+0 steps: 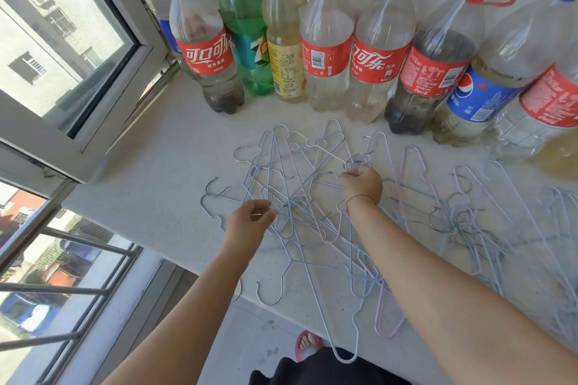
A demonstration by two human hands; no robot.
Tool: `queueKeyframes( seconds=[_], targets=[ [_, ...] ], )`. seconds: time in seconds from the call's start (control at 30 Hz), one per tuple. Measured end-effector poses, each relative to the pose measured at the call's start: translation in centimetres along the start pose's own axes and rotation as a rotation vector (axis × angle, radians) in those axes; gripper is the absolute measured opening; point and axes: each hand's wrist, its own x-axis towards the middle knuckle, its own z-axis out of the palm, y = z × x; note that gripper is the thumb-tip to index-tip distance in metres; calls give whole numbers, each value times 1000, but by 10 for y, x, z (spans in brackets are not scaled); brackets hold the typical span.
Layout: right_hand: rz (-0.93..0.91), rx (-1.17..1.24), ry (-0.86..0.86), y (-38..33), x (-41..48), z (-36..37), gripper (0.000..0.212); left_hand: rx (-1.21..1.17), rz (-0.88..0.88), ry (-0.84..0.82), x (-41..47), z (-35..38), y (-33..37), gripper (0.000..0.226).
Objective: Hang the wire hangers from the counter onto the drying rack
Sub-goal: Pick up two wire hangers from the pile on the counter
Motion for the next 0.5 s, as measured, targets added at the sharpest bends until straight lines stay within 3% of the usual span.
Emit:
queueKeyframes(
  seconds=[0.17, 0.23, 0.5],
  targets=[
    [75, 475, -340, -11, -15, -3, 5, -34, -30, -9, 6, 0, -1, 15],
    [82, 562, -453, -14, -22, -7, 23, -39, -43, 4, 10, 0, -3, 17],
    [164, 792, -642, -12, -44, -29, 23, -134, -171, 82, 29, -6, -18, 16]
  ],
)
